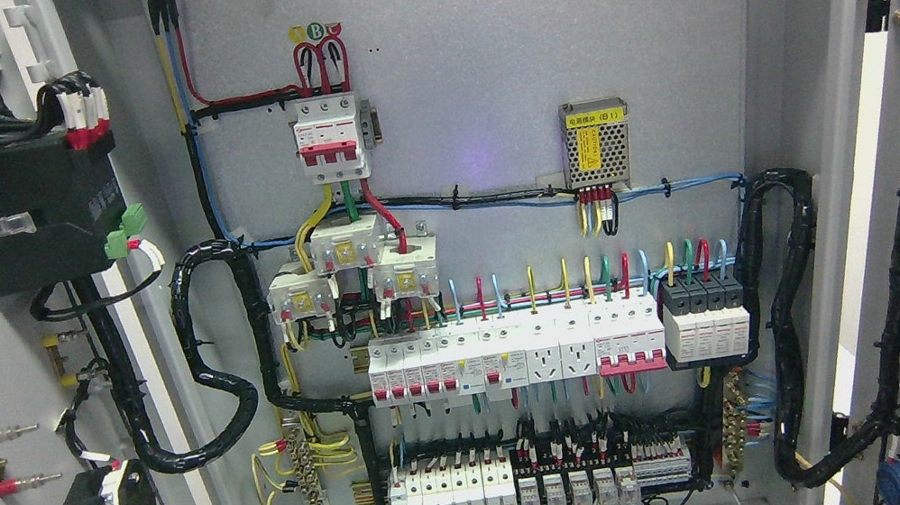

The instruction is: Open door with both hands

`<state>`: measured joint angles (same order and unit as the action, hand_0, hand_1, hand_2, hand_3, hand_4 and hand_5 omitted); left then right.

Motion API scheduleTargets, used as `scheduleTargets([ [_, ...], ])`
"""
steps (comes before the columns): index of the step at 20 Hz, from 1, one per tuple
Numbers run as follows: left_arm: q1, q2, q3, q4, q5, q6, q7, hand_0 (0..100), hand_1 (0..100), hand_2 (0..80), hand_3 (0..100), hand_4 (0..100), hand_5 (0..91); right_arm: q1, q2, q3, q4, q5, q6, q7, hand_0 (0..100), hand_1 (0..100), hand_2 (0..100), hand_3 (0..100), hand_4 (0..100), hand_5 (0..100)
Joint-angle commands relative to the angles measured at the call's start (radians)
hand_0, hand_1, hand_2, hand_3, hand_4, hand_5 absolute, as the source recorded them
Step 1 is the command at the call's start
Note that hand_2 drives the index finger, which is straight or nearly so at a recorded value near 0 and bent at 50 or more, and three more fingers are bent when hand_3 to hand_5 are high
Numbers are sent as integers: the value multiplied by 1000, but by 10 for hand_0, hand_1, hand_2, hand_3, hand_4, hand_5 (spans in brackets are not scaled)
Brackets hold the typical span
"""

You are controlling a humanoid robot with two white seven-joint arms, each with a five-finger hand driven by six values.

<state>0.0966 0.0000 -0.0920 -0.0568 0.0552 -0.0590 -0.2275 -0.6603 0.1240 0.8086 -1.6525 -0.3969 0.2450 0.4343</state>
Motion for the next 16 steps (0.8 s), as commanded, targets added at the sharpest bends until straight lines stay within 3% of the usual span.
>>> scheduleTargets([
  [1, 0, -26, 0, 0, 0, 1, 0, 120, 389, 0, 0, 0, 0, 5, -4, -22, 3, 6, -1, -23, 616, 0, 60, 280, 192, 192],
  [8, 0, -26, 0, 0, 0, 1, 0, 120, 389, 0, 0, 0, 0, 37, -10, -46, 2, 6, -9, -72, 619, 0, 60, 280, 194, 194],
  [12, 0, -26, 0, 0, 0, 1, 0, 120, 389, 0, 0, 0, 0, 67, -15, -60, -1, 6, -15, -131, 654, 0, 54, 275, 191, 193],
  [16, 0, -26, 0, 0, 0, 1, 0, 120, 389, 0, 0, 0, 0, 110, -35, -81, -12, 36, -35, -155, 584, 0, 0, 163, 107, 110],
])
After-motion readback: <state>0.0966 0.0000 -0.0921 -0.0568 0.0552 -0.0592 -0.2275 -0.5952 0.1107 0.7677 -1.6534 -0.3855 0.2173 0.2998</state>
